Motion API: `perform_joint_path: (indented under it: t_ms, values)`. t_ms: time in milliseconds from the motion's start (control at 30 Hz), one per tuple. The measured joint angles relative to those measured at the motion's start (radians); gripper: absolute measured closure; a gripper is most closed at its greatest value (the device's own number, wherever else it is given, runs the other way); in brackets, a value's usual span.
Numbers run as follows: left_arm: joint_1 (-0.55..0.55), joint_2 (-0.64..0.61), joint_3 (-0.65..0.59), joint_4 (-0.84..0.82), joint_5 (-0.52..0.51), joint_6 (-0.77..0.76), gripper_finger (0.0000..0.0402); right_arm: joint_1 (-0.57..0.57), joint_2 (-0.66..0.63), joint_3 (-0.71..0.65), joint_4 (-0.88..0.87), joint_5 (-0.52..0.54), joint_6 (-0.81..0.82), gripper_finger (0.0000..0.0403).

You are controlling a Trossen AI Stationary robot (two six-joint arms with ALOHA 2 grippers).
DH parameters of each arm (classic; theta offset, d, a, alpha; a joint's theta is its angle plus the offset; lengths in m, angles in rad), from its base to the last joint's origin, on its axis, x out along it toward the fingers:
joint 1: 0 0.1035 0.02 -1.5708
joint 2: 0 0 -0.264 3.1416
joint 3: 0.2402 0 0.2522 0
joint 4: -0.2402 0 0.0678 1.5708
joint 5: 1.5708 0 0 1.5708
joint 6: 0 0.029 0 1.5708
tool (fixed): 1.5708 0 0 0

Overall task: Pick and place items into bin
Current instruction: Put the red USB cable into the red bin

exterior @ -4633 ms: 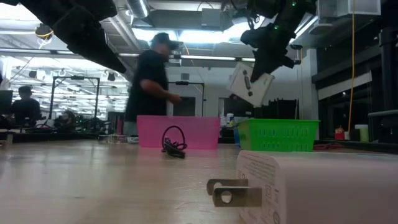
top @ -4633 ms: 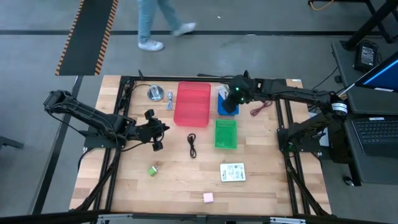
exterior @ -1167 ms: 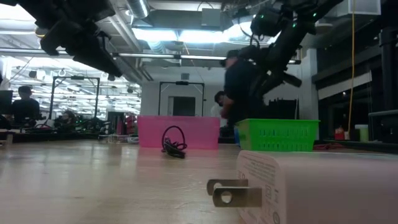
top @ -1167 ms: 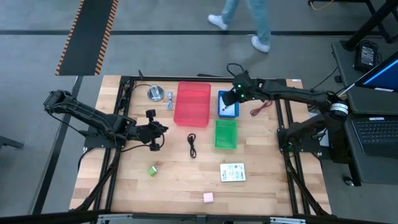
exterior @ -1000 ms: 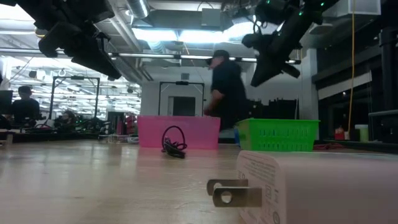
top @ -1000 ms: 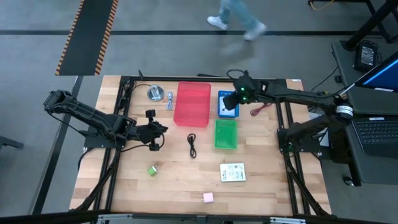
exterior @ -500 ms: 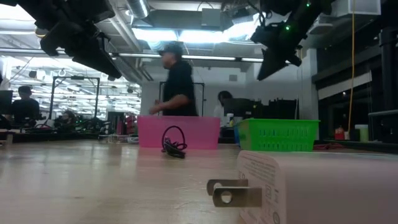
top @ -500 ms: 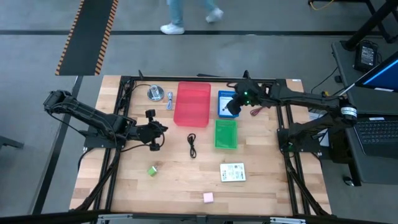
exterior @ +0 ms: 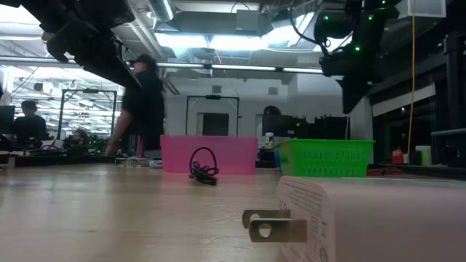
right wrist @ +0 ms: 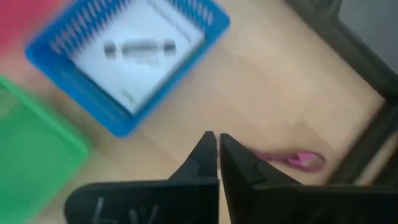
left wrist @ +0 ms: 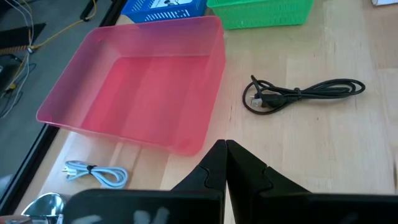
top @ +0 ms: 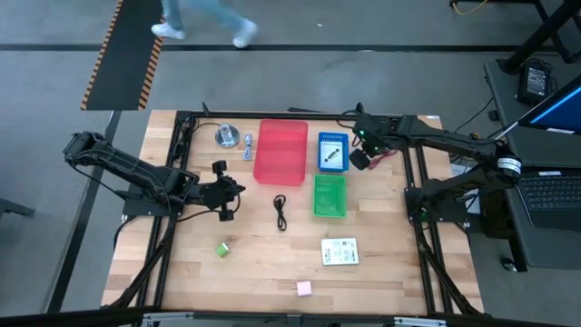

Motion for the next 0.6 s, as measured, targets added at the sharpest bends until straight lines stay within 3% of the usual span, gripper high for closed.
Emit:
perform_joint_path:
  t_ms: [400, 600]
  values:
    - [0.0, 0.0, 0.0, 0.032, -0.009, -0.013, 0.04, -0.035, 0.0, 0.0, -0.092, -0.064, -0.16, 0.04]
    - [0.0, 0.0, 0.0, 0.072, -0.009, -0.014, 0.04, -0.104, 0.01, 0.0, -0.163, -0.087, -0.231, 0.0373]
